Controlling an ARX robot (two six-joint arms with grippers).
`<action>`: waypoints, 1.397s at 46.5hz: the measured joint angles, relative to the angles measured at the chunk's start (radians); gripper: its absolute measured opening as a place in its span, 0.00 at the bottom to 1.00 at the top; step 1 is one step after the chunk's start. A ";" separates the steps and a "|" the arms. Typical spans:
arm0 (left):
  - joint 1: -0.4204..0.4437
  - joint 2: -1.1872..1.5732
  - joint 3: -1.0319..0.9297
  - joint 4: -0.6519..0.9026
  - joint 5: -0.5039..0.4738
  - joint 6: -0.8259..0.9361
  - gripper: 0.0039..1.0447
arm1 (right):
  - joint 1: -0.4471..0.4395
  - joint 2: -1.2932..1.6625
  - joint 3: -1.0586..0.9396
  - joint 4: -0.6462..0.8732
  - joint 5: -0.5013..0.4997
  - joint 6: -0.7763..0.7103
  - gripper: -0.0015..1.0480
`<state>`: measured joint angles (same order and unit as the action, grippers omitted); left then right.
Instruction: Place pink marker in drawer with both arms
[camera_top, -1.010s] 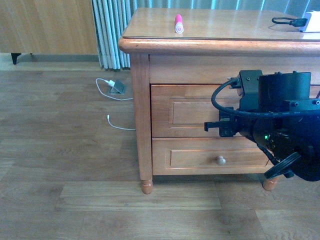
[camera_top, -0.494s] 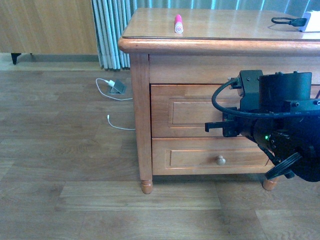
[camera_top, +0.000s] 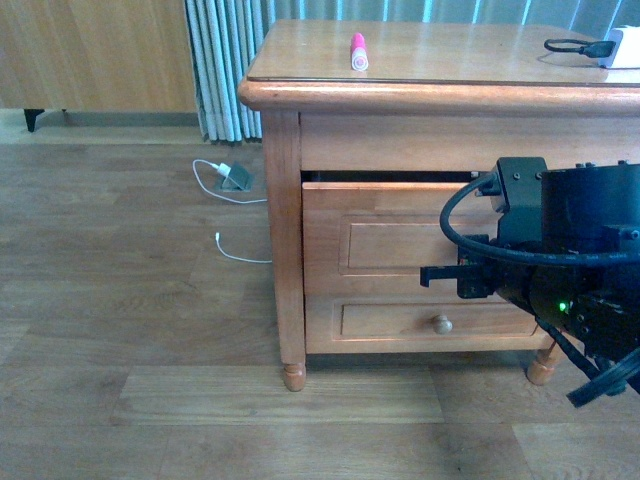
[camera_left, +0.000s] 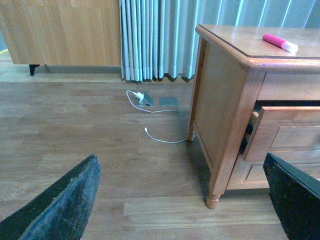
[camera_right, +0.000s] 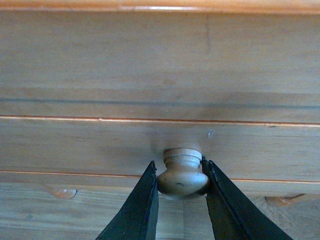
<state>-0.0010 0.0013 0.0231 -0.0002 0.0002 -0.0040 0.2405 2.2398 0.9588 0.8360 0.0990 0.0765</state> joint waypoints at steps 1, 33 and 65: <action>0.000 0.000 0.000 0.000 0.000 0.000 0.94 | 0.000 -0.007 -0.012 0.000 -0.001 0.003 0.21; 0.000 0.000 0.000 0.000 0.000 0.000 0.94 | 0.023 -0.338 -0.428 -0.084 -0.034 0.043 0.21; 0.000 0.000 0.000 0.000 0.000 0.000 0.94 | 0.018 -0.570 -0.620 -0.084 -0.129 0.027 0.70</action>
<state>-0.0010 0.0013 0.0231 -0.0002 0.0002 -0.0040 0.2581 1.6703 0.3389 0.7517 -0.0303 0.1040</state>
